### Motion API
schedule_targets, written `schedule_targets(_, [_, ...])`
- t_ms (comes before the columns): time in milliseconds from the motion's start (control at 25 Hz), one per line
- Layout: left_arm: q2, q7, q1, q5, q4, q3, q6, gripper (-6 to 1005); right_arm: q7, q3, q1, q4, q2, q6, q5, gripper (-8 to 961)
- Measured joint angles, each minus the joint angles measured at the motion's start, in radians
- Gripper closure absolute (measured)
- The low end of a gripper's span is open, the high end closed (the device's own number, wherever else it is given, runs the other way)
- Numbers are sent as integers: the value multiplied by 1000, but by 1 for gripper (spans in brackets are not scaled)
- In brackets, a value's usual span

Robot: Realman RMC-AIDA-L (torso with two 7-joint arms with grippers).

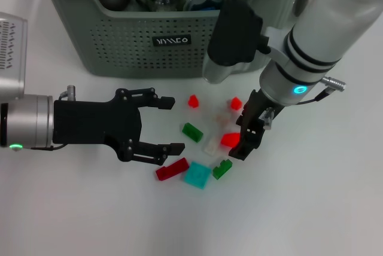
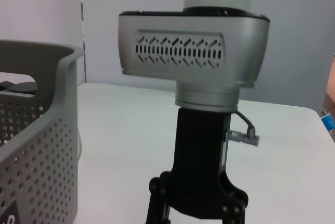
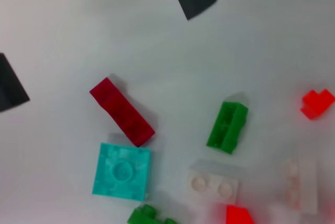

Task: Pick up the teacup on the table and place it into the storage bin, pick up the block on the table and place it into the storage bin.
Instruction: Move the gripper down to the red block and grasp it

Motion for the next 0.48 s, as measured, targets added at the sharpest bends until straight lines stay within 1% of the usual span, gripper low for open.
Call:
schedule_targets(200, [1, 3, 0, 0, -1, 0, -1, 121, 23, -42, 1, 1, 1, 32, 6, 294])
schedule_targets(400, [1, 3, 4, 0, -1, 0, -2, 121, 34, -51, 1, 3, 1, 45, 8, 314])
schedule_targets(480, [1, 3, 5, 0, -1, 0, -2, 120, 35, -53, 1, 7, 1, 45, 8, 392])
